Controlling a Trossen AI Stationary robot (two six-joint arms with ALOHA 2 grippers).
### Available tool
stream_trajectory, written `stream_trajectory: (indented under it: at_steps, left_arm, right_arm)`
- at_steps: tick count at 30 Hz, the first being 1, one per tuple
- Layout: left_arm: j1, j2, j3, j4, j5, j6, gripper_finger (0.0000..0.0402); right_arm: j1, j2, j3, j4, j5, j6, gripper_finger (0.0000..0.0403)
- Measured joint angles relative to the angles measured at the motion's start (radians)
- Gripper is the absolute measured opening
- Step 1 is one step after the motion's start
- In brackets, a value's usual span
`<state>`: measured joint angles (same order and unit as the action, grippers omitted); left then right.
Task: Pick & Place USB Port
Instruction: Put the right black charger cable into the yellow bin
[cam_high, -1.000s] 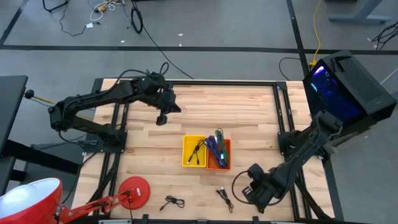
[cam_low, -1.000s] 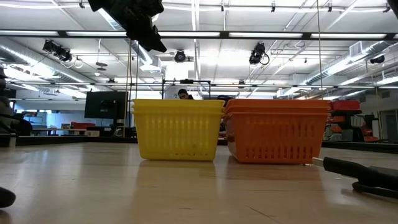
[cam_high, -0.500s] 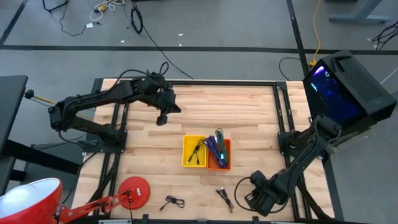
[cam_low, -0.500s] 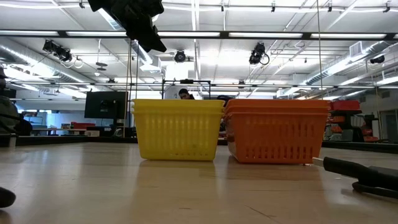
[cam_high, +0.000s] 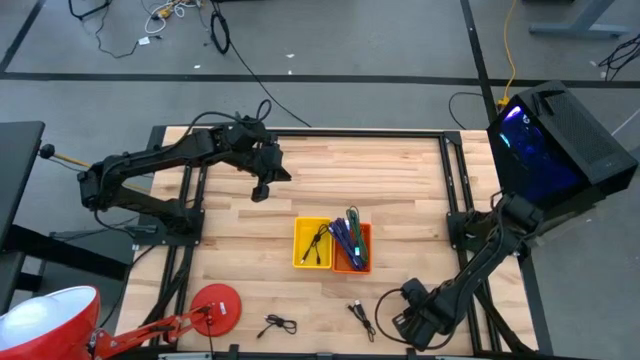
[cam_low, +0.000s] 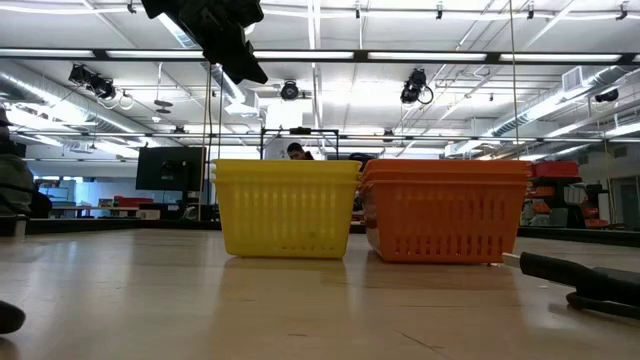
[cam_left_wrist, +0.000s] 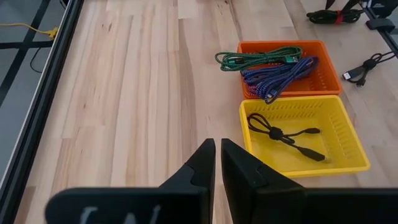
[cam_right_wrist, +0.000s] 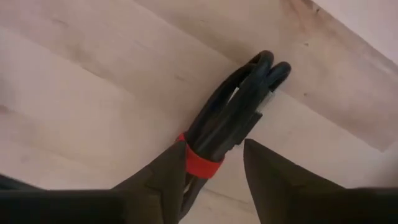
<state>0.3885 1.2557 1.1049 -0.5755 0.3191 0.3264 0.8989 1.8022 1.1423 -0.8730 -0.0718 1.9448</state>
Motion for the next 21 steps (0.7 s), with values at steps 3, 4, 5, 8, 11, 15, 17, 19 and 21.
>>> stream_trajectory:
  at_steps: [3,4,5,8,11,15,17,19,21]
  left_arm:
    - [0.000,0.000,0.000,0.001,0.000,0.001,0.0032]
    - [0.000,0.000,0.000,0.001,0.000,0.001,0.0032]
    - [0.000,0.000,0.000,0.001,0.000,0.002,0.0032]
    - [0.000,0.000,0.000,0.001,0.000,0.010,0.0032]
    - [0.000,0.000,0.000,0.003,0.000,0.011,0.0032]
    - [0.000,0.000,0.000,0.004,0.000,0.011,0.0032]
    - [0.000,0.000,0.000,0.005,0.000,0.010,0.0032]
    - [0.000,0.000,0.000,0.008,0.000,0.010,0.0032]
    - [0.000,0.000,0.000,0.024,0.000,0.010,0.0032]
  right_arm:
    - [0.000,0.020,0.001,0.004,0.000,0.008,0.0159]
    - [-0.001,0.029,0.001,0.007,0.000,0.007,0.0157]
    - [-0.001,0.038,0.002,0.010,0.000,0.007,0.0153]
    - [-0.001,0.057,0.005,0.018,0.002,-0.006,0.0131]
    - [-0.001,0.070,0.006,0.021,0.000,-0.015,0.0090]
    - [-0.001,0.071,0.005,0.015,0.009,-0.046,0.0026]
    - [-0.001,0.072,0.005,0.006,0.021,-0.050,0.0026]
    - [-0.010,0.066,0.005,-0.002,0.025,-0.076,0.0026]
    - [-0.025,0.052,0.002,-0.019,0.037,-0.122,0.0026]
